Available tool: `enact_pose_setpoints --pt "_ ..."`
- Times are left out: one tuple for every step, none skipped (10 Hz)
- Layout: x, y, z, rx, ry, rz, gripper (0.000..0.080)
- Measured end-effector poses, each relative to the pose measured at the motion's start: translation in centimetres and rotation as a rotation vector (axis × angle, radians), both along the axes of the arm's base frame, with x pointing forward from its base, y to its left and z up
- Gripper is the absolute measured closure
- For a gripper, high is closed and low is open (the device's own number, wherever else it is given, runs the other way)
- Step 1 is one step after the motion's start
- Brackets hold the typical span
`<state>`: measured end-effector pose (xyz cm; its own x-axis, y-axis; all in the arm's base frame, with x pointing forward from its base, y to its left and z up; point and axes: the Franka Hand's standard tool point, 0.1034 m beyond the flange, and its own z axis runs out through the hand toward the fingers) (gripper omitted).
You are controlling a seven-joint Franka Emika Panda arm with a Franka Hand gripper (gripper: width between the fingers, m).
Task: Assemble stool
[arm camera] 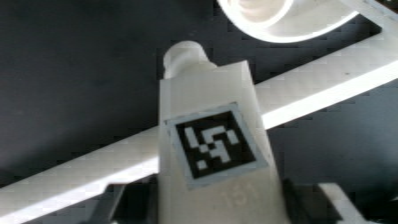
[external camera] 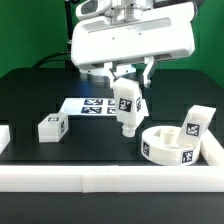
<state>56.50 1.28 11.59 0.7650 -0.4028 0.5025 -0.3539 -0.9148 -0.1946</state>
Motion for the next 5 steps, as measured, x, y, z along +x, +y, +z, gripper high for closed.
enact_pose_setpoints --pt "-0.1 1.2 0.0 0.010 0.000 0.002 0.0474" --pt "-0.2 2.4 0.0 0.015 0.000 0.012 0.0474" --pt "-0.2 2.6 -0.1 0.013 0.002 0.019 0.0474" --pt "-0.3 2.5 -0.1 0.012 0.002 0.017 0.0474" --pt "-0.3 2.5 -0.1 0.012 0.003 0.017 0.0474"
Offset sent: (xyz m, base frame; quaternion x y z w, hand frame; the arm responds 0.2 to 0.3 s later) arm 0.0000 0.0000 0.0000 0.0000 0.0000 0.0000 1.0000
